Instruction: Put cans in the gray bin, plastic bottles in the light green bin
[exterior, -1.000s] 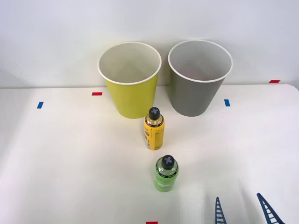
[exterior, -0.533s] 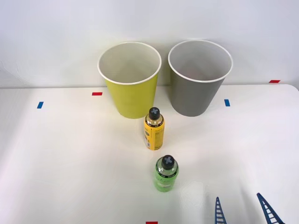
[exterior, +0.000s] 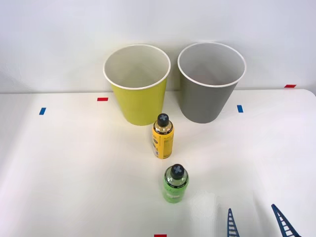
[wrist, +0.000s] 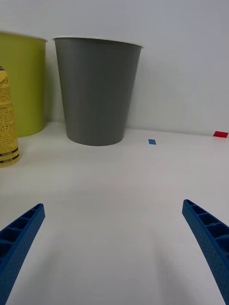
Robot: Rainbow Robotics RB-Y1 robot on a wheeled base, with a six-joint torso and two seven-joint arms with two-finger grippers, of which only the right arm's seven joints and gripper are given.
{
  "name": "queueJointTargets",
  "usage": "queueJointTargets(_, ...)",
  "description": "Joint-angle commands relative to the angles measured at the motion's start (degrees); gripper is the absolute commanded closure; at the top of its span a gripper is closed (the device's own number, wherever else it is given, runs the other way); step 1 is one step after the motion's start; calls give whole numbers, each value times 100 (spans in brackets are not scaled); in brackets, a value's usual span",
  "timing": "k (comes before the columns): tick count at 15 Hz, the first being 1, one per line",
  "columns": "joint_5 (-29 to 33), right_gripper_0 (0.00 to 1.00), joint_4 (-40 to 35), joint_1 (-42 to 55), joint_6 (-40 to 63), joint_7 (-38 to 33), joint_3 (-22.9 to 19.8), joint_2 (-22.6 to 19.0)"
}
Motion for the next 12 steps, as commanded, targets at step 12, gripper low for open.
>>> queueJointTargets(12,-387,0,18,-193,-281,70,545,-905)
